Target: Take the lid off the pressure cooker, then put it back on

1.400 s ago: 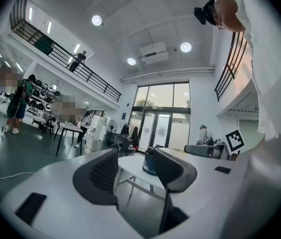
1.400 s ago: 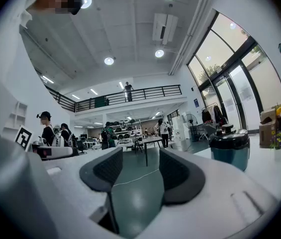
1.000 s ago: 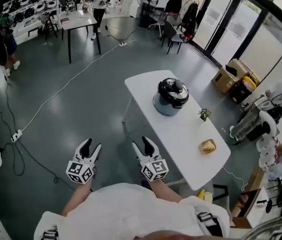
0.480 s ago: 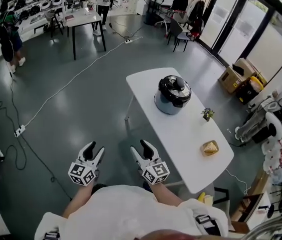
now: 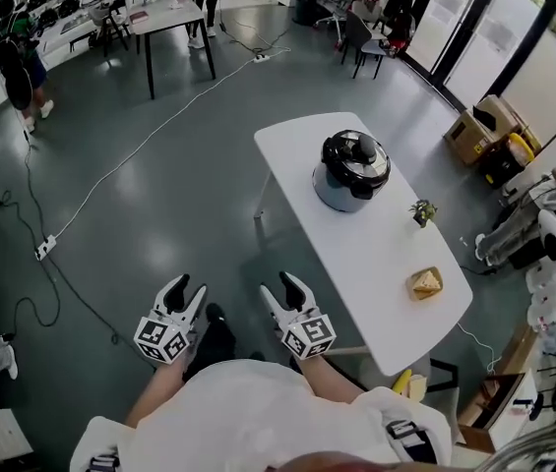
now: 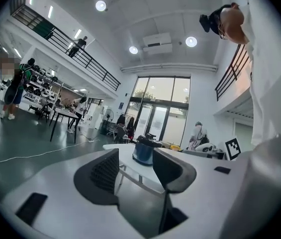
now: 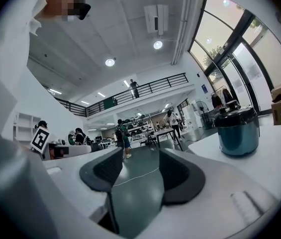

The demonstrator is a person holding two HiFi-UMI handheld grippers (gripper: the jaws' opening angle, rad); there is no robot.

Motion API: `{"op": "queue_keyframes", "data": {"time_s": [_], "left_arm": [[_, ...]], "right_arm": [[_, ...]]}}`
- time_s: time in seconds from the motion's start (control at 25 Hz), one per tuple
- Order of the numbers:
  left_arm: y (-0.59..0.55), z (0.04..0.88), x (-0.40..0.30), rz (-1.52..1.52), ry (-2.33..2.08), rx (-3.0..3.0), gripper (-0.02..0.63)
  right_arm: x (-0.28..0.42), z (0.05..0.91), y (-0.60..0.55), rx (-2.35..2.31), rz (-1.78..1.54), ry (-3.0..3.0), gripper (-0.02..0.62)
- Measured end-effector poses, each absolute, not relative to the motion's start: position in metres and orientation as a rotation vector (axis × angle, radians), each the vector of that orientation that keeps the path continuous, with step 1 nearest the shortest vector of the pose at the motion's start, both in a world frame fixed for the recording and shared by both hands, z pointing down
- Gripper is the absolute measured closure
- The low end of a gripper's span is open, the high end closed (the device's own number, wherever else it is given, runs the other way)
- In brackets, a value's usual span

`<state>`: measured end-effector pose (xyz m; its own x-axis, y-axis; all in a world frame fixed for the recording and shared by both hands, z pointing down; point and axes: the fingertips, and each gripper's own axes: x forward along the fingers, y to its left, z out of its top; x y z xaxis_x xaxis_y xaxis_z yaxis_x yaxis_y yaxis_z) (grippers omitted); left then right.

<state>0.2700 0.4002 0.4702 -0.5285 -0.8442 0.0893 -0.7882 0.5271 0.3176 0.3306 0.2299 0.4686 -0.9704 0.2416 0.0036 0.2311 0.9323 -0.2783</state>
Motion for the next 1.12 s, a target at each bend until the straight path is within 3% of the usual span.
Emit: {"op": "queue_keyframes", "data": {"time_s": [0.28,0.72,1.12], "left_arm": [[0.367,0.463,0.202,-0.363,-2.524,1.464,0.408],[0.357,0.444,0.050,-0.385,-2.511,1.566,0.410],[0.375,0.441,-0.018,-0.475,-2.494,1.573,0.410]], "right_arm": [[0.274,0.460,0.212,-0.339,0.377,-3.049,0.362],[0.119,0.428,0.215,-0.330,0.284,-3.085,0.362],[0.050,0.423,0.232,-0.312,0.193,-3.081,0.364]]}}
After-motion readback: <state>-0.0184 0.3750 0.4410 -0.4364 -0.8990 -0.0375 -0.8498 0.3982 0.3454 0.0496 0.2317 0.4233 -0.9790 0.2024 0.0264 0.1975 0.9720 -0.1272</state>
